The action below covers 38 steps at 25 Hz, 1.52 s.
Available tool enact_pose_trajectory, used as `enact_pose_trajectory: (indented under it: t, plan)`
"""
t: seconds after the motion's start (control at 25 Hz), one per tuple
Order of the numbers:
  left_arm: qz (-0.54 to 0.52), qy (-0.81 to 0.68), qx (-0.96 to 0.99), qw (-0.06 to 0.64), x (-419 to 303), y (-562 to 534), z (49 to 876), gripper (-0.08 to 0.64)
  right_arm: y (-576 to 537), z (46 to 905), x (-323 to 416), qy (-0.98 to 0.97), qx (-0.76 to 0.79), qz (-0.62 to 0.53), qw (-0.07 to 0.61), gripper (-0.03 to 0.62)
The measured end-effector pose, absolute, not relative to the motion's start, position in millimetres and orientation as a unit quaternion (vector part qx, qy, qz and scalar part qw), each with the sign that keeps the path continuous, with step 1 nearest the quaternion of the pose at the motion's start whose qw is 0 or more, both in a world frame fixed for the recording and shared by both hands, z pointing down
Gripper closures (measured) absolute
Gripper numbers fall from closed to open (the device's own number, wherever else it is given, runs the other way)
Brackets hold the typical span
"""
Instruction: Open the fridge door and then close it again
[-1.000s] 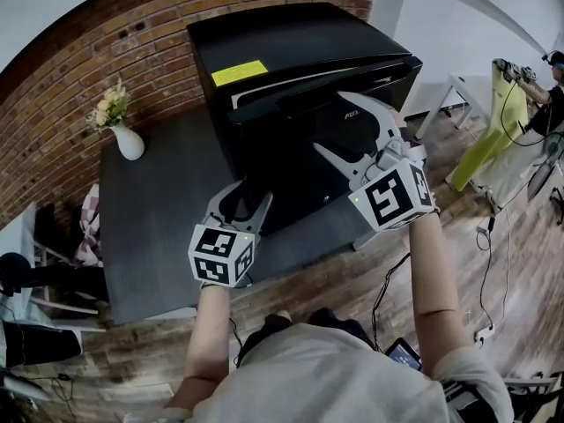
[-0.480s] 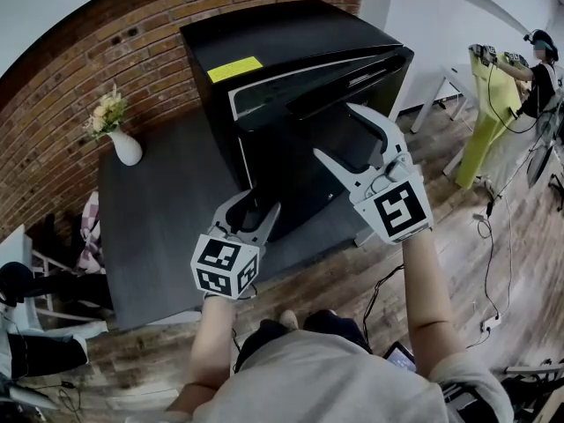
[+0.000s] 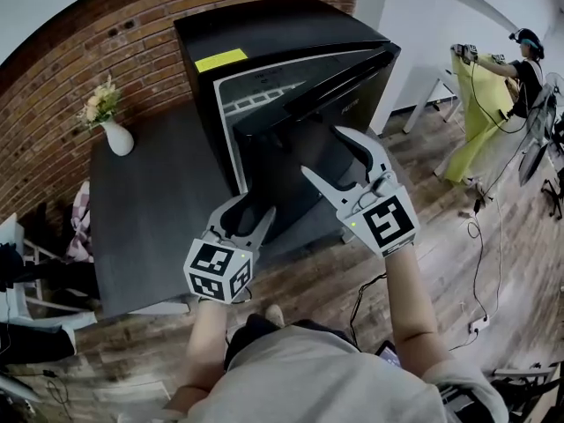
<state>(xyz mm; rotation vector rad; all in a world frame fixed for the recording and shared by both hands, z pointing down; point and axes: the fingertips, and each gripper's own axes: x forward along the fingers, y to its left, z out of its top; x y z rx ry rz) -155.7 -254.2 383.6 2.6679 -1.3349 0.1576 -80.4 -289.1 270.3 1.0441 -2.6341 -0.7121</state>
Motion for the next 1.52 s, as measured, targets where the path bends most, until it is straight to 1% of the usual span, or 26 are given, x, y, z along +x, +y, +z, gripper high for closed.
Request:
enact_pose_trajectory:
  t: [0.44,0.84,1.2,1.36,1.52]
  plan:
    - [0.066,-0.422,0.900,0.086,-108,-199,386,0.379,-225,293,-52,-0.921,0.336,-0.179,0.082,0.334]
    - [0.084,-0.394,0.911,0.087,-66,-165,396,0.423,-181,313,-16,-0.927,0.350,-0.121,0.054,0.342]
    - [0.087,-0.375,0.918,0.092,-31,-145,400,0.465,-150,332,-6,-0.930,0.351,-0.094,0.052,0.345]
    - [0.097,-0.365,0.922,0.083,-17,-141,400,0.469,-145,337,1,-0.925,0.368,-0.079,0.046,0.380]
    - [0.093,-0.357,0.926,0.085,-4,-133,401,0.477,-139,342,9,-0.921,0.382,-0.064,0.038,0.379]
